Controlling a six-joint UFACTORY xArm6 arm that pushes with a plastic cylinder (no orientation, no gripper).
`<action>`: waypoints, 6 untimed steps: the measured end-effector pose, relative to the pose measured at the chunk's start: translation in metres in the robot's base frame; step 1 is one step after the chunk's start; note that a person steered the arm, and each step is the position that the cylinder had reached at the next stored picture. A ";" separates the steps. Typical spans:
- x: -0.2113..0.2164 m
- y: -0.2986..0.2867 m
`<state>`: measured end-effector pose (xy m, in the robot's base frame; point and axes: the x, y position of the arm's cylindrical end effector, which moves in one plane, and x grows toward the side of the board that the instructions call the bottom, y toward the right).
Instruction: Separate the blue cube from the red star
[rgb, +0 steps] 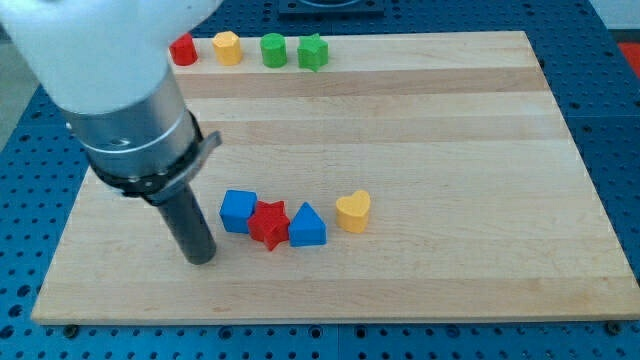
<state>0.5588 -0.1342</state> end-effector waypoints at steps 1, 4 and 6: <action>-0.003 0.017; -0.042 0.033; -0.081 0.035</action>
